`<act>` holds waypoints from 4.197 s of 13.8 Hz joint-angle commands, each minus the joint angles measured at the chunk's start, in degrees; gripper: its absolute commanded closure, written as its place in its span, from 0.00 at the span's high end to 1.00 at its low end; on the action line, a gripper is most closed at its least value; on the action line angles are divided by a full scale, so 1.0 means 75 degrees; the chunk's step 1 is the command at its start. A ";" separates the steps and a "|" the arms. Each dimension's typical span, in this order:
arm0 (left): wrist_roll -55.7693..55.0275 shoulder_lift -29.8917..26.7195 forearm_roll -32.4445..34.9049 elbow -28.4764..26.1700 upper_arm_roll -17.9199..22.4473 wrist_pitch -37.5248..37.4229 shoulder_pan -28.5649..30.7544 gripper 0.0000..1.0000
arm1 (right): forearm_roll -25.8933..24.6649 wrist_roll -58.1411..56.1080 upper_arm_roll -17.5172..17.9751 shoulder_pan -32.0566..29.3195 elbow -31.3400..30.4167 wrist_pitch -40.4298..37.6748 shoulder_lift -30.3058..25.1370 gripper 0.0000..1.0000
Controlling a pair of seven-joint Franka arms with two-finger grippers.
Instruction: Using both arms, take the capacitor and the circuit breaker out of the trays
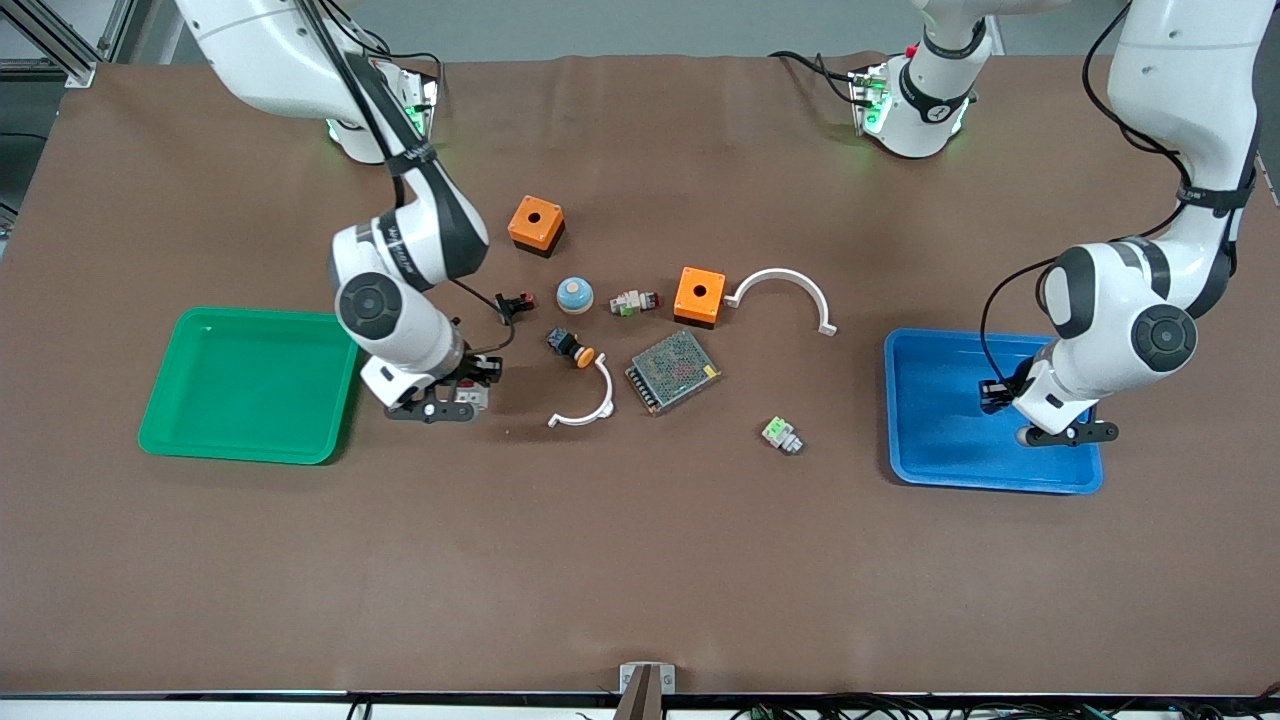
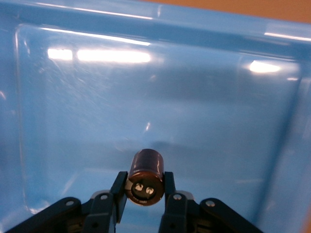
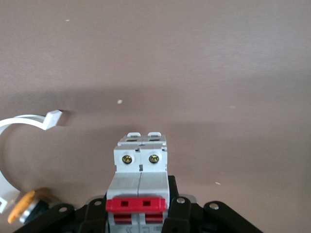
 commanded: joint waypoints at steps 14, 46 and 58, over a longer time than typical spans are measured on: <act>-0.5467 -0.0671 0.0145 -0.1105 -0.3588 0.0060 -0.0800 0.14 | 0.0090 0.1016 -0.0089 0.0326 0.0281 0.0723 0.0735 1.00; -0.4754 -0.0681 0.0873 0.2852 -0.3611 -0.4400 -0.0275 0.95 | -0.0648 -0.4164 -0.0112 -0.4081 0.3565 -0.6180 -0.1853 1.00; -0.2822 -0.2124 0.0110 0.3708 -0.3320 -0.5326 0.0723 0.99 | -0.0765 -0.4199 -0.0311 -0.3600 0.1620 -0.5512 -0.3588 1.00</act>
